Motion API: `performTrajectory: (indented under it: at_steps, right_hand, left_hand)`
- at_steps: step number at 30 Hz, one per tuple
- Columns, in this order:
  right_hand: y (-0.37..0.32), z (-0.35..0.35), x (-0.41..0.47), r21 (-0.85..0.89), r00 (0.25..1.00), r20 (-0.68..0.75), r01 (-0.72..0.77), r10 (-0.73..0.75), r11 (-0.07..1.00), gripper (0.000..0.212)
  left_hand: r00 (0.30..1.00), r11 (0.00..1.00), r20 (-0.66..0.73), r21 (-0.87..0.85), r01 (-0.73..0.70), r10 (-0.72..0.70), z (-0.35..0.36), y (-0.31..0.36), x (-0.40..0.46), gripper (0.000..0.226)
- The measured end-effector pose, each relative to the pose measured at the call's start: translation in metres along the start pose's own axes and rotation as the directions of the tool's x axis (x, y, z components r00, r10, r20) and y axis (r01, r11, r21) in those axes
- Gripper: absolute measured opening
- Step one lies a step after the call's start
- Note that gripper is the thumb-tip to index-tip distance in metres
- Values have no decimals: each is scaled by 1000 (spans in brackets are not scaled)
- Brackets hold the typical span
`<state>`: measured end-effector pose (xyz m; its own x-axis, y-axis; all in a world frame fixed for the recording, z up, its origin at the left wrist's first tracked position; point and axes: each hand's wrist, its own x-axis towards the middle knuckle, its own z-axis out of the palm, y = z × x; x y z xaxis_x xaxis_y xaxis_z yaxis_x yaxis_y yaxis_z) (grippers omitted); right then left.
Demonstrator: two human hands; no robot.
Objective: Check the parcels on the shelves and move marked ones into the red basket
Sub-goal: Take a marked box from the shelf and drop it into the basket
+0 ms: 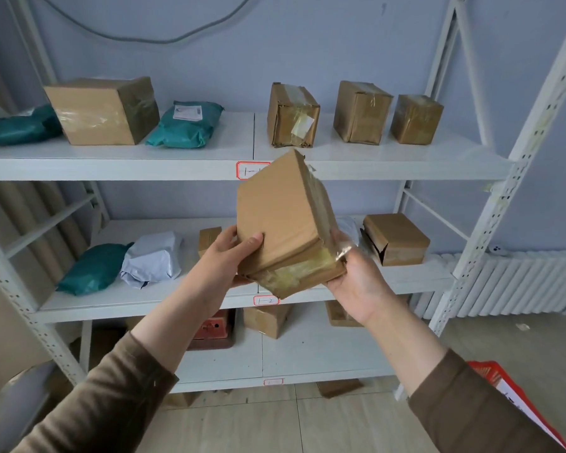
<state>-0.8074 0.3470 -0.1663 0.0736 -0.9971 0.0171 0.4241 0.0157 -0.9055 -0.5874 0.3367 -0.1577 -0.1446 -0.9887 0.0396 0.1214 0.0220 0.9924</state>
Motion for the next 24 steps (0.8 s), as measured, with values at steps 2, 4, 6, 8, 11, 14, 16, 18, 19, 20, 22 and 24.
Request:
performTrajectory:
  at_steps: [2,4,6,8,11,14,16,18,19,20,22,24]
  right_hand:
    - [7,-8,0,8,997,50,61,-61,998,35]
    - [15,-18,0,-36,987,118,112,-107,993,44]
    - [20,-26,0,-148,978,162,157,-132,976,52]
    - [25,-34,2,-267,974,183,182,-136,946,56]
    - [30,-38,2,-382,967,193,232,-168,895,46]
    - [30,-33,1,-398,962,179,263,-206,879,37]
    - [31,-28,0,-410,962,152,270,-226,871,42]
    - [33,-23,-2,-423,962,140,272,-234,864,45]
    - [33,-21,-4,-430,962,142,274,-235,860,44]
    - [34,-17,-6,-440,962,145,274,-233,855,43]
    - [34,-9,-10,-471,962,139,272,-234,839,40]
    - [33,-3,-11,-522,957,118,287,-265,803,41]
  left_hand:
    - [997,997,11,-6,-76,76,-4,-9,2,49]
    - [984,984,44,45,-174,172,-9,-14,3,56]
    - [964,956,86,135,-260,250,-12,-18,2,61]
    - [949,934,121,179,-308,290,-15,-21,1,62]
    - [934,913,152,210,-351,324,-20,-29,4,68]
    - [929,913,180,201,-356,323,-16,-33,5,90]
    - [920,903,190,207,-378,341,-8,-34,4,113]
    - [889,841,195,292,-455,413,0,-38,5,129]
    - [877,803,192,352,-480,440,2,-41,7,134]
    - [877,790,181,381,-480,445,4,-43,9,137]
    - [897,835,189,329,-441,399,4,-48,13,137]
    - [939,942,205,133,-308,278,3,-50,14,122]
